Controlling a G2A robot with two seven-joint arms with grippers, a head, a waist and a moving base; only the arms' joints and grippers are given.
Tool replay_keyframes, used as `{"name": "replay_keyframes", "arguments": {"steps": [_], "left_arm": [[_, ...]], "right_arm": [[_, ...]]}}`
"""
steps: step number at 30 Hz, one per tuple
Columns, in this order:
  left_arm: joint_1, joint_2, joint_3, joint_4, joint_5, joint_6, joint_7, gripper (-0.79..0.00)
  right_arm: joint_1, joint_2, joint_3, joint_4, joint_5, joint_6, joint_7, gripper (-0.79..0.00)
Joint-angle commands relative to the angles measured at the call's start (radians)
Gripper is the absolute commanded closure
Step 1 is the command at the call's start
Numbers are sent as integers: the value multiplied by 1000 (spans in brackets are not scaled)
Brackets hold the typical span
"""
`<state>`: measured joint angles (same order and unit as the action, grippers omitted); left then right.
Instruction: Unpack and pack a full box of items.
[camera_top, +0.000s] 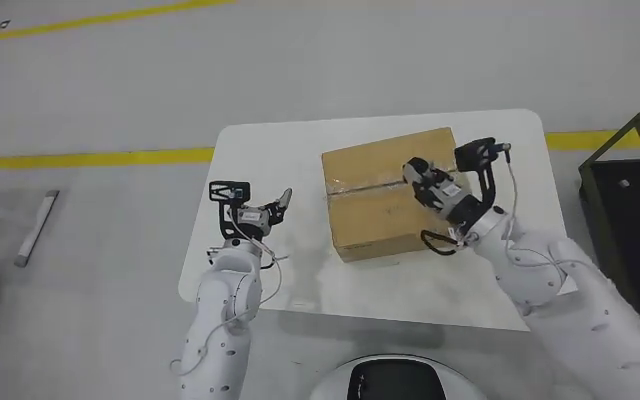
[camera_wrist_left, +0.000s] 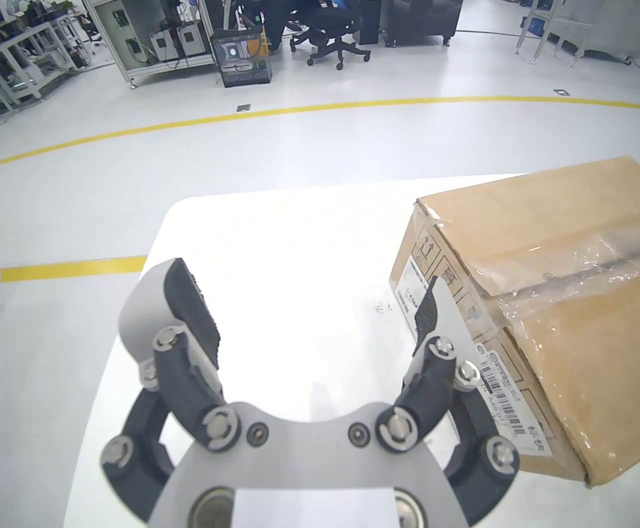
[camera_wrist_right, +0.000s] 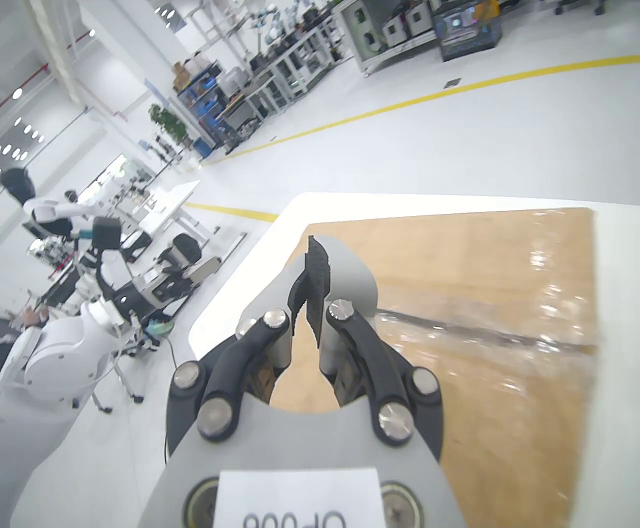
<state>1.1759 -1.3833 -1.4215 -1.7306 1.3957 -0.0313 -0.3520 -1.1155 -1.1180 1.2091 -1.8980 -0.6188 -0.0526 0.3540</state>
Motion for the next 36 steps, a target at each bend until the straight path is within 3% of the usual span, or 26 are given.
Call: {"name": "replay_keyframes", "arguments": {"steps": [1, 7, 13, 36], "left_arm": [[0, 0, 0, 1, 0, -1, 0, -785], [0, 0, 0, 1, 0, -1, 0, -785], [0, 0, 0, 1, 0, -1, 0, -785], [0, 0, 0, 1, 0, -1, 0, -785]], "right_arm": [[41, -11, -62, 23, -20, -2, -8, 0], [167, -47, -219, 128, -80, -6, -6, 0], [217, -71, -291, 247, -148, 30, -4, 0], [108, -62, -128, 219, -154, 147, 78, 0]]}}
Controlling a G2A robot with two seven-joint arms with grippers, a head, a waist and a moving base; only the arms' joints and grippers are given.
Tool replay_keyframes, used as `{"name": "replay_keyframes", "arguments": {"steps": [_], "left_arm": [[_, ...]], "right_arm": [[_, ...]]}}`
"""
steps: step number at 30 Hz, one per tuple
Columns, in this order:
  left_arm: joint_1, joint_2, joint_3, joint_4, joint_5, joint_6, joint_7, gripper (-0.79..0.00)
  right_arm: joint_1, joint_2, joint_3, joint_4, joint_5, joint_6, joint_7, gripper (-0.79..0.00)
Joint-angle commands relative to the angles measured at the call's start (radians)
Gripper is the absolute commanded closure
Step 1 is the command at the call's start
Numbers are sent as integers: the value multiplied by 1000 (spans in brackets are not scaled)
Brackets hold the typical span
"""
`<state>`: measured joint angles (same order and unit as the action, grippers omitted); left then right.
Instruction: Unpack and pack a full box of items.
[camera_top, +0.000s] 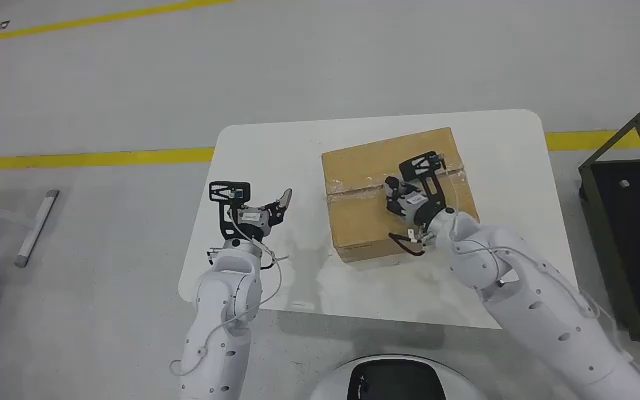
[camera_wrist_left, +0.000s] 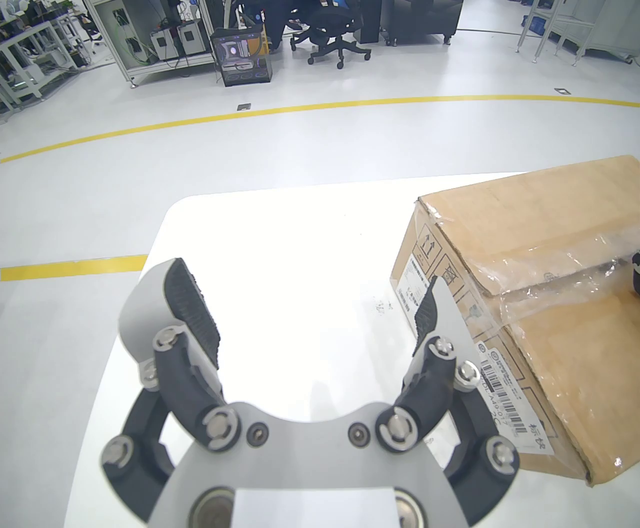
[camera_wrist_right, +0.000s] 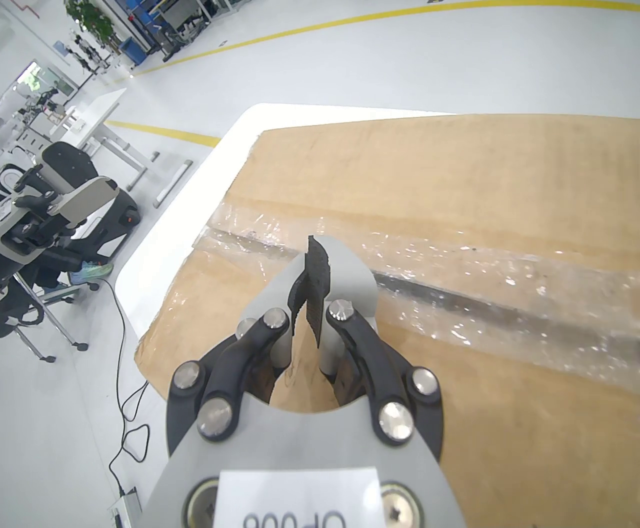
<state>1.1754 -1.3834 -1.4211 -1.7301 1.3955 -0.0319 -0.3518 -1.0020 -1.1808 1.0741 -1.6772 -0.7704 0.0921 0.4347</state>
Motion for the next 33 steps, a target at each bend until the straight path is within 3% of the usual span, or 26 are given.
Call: {"name": "replay_keyframes", "arguments": {"steps": [1, 13, 22, 33], "left_arm": [[0, 0, 0, 0, 0, 0, 0, -785], [0, 0, 0, 0, 0, 0, 0, -785], [0, 0, 0, 0, 0, 0, 0, -785], [0, 0, 0, 0, 0, 0, 0, -785]], "right_arm": [[-11, 1, 14, -6, 2, 4, -3, 0], [-56, 8, 111, -125, -13, -18, -42, 0], [22, 0, 69, 50, -150, -73, -42, 0], [-38, 13, 173, 54, -172, -72, -46, 0]]}}
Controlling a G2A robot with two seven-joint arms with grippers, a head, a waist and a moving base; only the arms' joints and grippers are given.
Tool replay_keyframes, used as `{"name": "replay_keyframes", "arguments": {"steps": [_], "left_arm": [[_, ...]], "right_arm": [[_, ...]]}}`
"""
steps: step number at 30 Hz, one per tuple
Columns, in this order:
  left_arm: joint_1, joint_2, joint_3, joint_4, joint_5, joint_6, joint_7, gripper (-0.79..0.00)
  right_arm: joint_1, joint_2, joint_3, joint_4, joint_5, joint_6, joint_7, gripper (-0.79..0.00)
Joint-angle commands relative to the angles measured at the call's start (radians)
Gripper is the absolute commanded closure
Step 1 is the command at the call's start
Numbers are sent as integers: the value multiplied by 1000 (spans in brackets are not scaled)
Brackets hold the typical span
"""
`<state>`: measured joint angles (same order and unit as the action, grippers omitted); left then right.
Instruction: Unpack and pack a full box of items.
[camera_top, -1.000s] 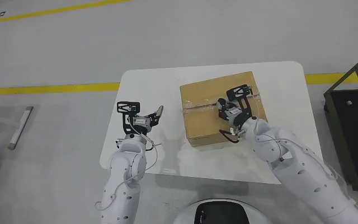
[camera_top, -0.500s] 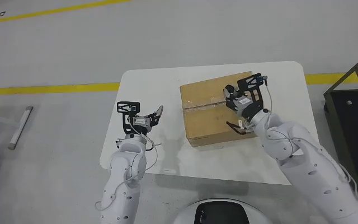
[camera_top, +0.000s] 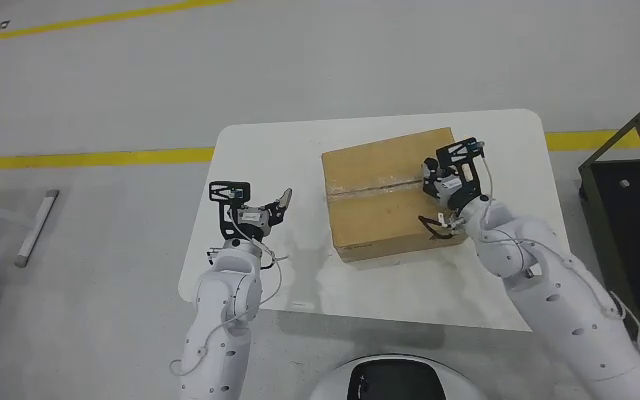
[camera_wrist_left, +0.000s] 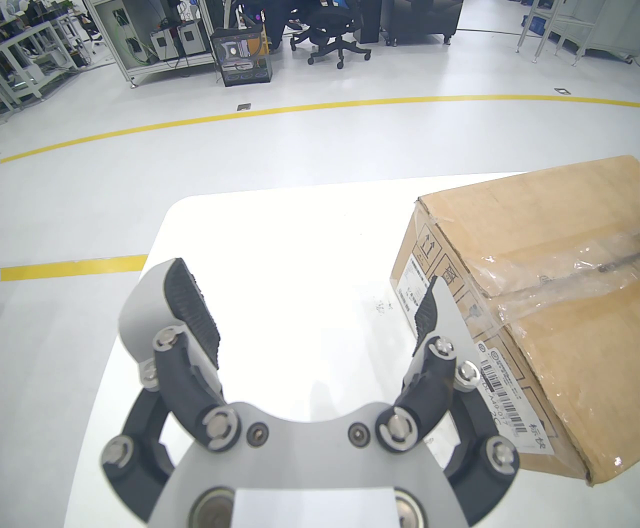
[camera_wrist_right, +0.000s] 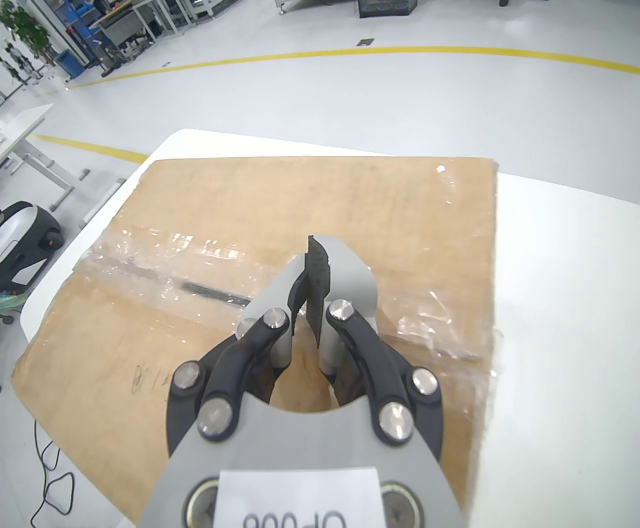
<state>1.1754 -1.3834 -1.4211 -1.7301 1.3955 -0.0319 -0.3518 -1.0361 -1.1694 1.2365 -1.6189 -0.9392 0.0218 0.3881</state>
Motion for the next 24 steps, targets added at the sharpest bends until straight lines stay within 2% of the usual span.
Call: {"name": "replay_keyframes", "arguments": {"steps": [1, 10, 14, 18, 24], "left_arm": [[0, 0, 0, 0, 0, 0, 0, -785], [0, 0, 0, 0, 0, 0, 0, -785], [0, 0, 0, 0, 0, 0, 0, -785], [0, 0, 0, 0, 0, 0, 0, -785], [0, 0, 0, 0, 0, 0, 0, -785]], "right_arm": [[-10, 2, 22, -10, -1, 0, 0, 0], [-56, 8, 120, -62, 43, 51, -8, 0], [-62, 6, 115, -122, 50, 22, -30, 0], [-29, -7, 29, -143, 59, -30, -43, 0], [93, -46, -176, -55, 19, -72, -71, 0]]}}
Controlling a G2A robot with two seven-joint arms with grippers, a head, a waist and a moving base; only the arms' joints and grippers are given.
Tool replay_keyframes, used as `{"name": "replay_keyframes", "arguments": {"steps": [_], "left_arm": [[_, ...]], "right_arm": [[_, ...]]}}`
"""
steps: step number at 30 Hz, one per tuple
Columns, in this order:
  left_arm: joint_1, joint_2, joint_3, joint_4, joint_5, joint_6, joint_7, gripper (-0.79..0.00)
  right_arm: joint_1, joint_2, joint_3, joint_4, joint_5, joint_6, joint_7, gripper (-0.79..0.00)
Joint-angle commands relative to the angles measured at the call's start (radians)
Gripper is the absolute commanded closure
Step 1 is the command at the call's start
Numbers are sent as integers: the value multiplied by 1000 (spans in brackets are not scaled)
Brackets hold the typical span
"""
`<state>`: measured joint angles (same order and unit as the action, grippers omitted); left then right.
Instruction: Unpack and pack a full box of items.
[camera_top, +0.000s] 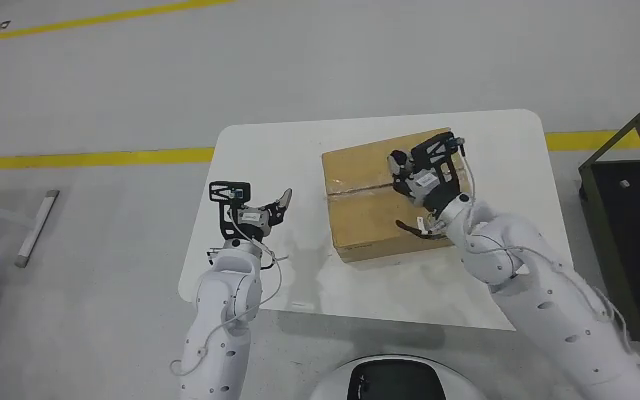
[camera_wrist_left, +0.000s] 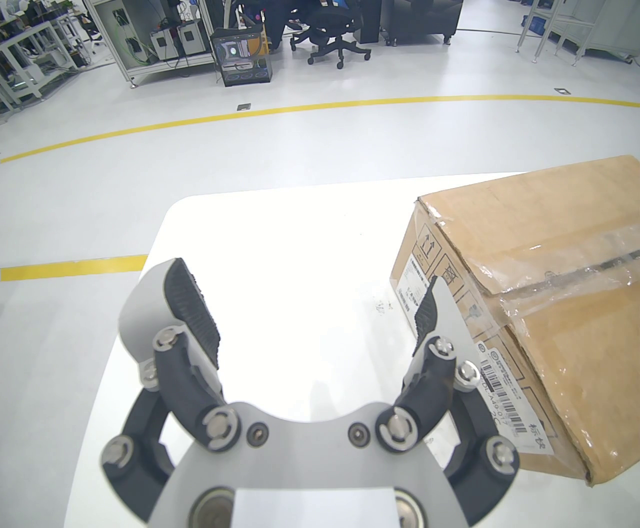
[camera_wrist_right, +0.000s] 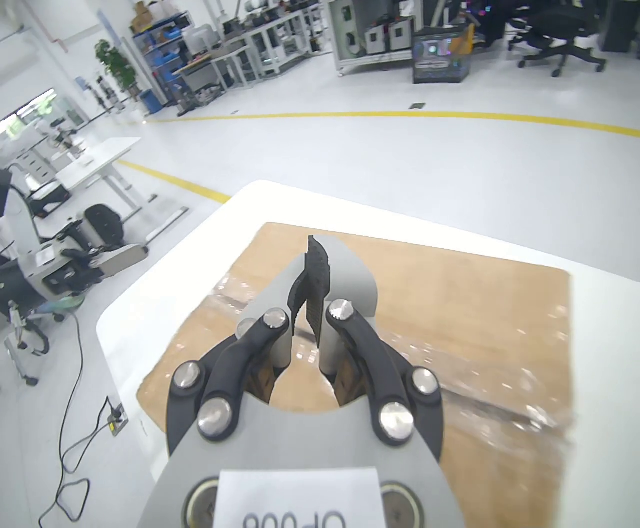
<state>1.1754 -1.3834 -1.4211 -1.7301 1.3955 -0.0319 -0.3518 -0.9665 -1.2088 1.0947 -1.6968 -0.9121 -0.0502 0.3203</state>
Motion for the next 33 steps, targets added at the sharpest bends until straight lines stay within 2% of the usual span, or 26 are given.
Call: {"name": "replay_keyframes", "arguments": {"steps": [1, 5, 10, 21, 33], "left_arm": [[0, 0, 0, 0, 0, 0, 0, -785], [0, 0, 0, 0, 0, 0, 0, -785], [0, 0, 0, 0, 0, 0, 0, -785], [0, 0, 0, 0, 0, 0, 0, -785], [0, 0, 0, 0, 0, 0, 0, -785]], "right_arm": [[42, -13, -59, 47, -13, 3, -6, 0], [95, -33, -116, 134, -24, 27, -1, 0], [82, -34, -92, 161, -42, 50, 12, 0], [-27, 0, 72, 97, -99, 29, 62, 0], [-146, 32, 304, 13, -109, 61, 85, 0]]}}
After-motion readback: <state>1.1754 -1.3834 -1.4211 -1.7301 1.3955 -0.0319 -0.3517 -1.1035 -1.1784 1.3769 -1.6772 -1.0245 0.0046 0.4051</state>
